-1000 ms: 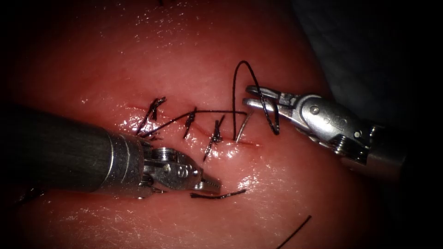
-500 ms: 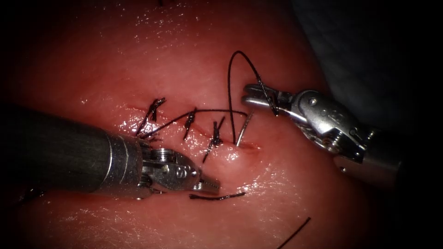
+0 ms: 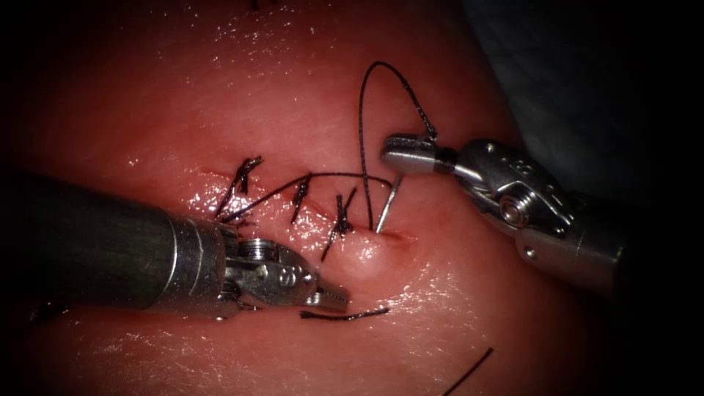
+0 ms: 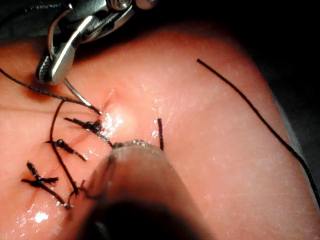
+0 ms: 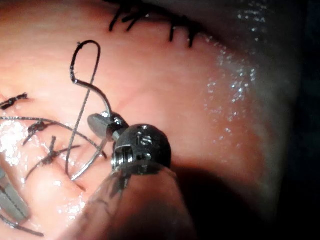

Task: Wound Closure
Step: Use the right gripper to throw the needle through the bottom of the wound

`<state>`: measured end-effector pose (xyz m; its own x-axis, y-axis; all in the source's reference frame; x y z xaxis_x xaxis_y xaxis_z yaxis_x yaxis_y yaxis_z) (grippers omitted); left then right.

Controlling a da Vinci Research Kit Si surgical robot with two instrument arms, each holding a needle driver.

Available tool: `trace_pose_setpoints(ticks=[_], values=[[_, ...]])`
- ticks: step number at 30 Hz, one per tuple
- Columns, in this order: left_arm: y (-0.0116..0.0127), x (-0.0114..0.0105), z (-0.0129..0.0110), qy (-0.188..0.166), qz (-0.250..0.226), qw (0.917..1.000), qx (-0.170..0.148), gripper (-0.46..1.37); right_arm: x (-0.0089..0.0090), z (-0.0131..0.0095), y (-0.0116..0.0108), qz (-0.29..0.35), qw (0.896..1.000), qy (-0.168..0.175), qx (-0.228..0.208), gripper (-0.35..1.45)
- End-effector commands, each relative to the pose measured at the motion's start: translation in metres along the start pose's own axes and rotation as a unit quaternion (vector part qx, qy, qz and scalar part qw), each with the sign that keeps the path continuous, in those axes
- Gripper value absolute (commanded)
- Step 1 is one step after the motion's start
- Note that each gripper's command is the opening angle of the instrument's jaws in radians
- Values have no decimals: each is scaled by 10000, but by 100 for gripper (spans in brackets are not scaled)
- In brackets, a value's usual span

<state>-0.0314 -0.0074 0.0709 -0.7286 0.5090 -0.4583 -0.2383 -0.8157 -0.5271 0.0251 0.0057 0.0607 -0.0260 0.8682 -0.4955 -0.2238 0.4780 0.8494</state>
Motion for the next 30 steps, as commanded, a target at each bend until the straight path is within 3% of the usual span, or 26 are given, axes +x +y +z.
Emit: trace_pose_setpoints(ticks=[1, 8, 14, 20, 30], values=[[0, 0, 0, -2, 1, 10000, -21, -35, -1, 1, 1, 113, 9999, 42, 8, -35], [0, 0, 1, -1, 0, 10000, -20, -35, -8, 6, 11, 812, 9963, 222, 192, -35], [0, 0, 1, -2, 2, 10000, -17, -35, -23, 10, 19, 1256, 9908, 14, 506, -35], [0, 0, 2, -1, 1, 10000, -17, -35, -43, 20, 16, 1548, 9848, -183, 763, -35], [0, 0, 1, -1, 5, 10000, -20, -35, -58, 36, 2, 1803, 9755, -227, 1240, -35]])
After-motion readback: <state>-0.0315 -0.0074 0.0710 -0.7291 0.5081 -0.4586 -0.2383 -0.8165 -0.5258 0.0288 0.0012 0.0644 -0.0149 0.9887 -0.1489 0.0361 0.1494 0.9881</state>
